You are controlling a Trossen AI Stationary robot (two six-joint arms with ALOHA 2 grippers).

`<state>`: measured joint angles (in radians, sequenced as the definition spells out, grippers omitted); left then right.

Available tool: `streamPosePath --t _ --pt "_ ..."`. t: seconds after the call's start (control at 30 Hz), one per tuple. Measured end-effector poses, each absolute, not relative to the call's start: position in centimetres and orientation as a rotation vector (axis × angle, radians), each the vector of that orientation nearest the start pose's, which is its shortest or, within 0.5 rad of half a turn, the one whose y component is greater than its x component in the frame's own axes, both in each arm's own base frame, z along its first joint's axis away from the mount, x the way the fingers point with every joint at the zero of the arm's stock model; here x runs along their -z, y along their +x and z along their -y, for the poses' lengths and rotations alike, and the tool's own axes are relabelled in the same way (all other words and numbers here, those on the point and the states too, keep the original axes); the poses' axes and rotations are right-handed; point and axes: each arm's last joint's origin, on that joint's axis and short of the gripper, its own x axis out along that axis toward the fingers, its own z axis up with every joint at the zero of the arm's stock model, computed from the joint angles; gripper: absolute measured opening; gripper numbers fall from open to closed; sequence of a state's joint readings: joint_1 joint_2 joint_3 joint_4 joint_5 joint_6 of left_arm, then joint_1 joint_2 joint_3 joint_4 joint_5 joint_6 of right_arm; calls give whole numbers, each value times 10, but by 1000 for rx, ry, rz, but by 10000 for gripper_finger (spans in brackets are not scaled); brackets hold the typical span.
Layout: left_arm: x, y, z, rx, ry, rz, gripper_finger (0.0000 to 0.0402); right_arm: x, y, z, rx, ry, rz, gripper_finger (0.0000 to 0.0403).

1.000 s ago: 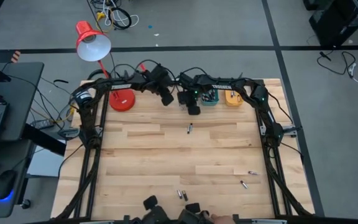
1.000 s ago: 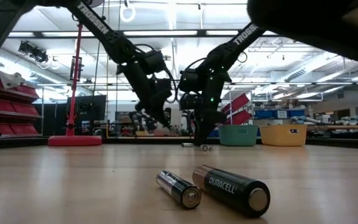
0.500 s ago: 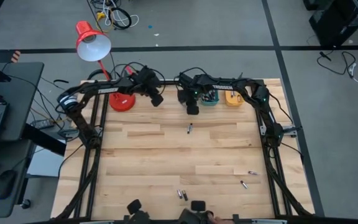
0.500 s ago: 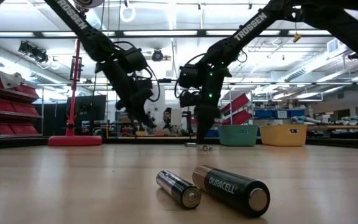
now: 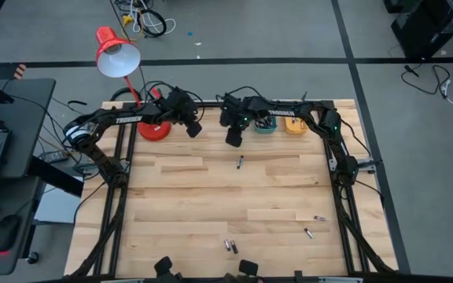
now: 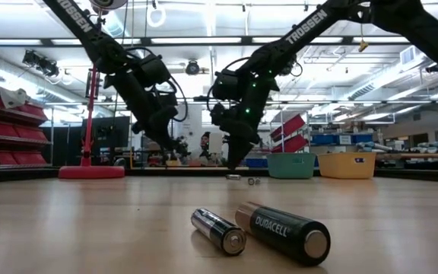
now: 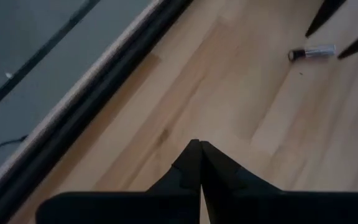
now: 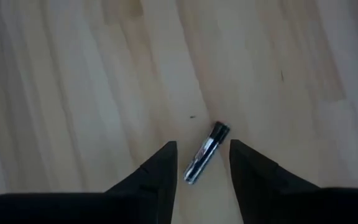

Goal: Sort batteries
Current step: Put the silver battery into the yellow bin

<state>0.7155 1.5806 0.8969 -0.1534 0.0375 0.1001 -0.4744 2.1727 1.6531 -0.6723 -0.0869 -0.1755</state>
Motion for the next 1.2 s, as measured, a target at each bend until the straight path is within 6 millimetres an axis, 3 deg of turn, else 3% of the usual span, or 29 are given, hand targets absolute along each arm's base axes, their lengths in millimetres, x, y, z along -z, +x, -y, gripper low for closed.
streamPosePath --t 0.3,0.53,0.73,1.0,1.2 --pt "-190 241 -207 -598 -211 -784 12 -159 397 193 219 87 -1265 133" --pt "-179 270 -213 -372 -245 -555 12 -166 390 190 195 97 -1311 133" --pt "-153 300 -221 -315 -298 -589 12 -169 377 178 -28 285 -1262 130" --pt "-141 326 -241 -322 -365 -657 12 -156 359 172 93 335 -1297 125" --pt "-129 340 -251 -368 -430 -730 12 -158 335 162 131 348 -1318 112"
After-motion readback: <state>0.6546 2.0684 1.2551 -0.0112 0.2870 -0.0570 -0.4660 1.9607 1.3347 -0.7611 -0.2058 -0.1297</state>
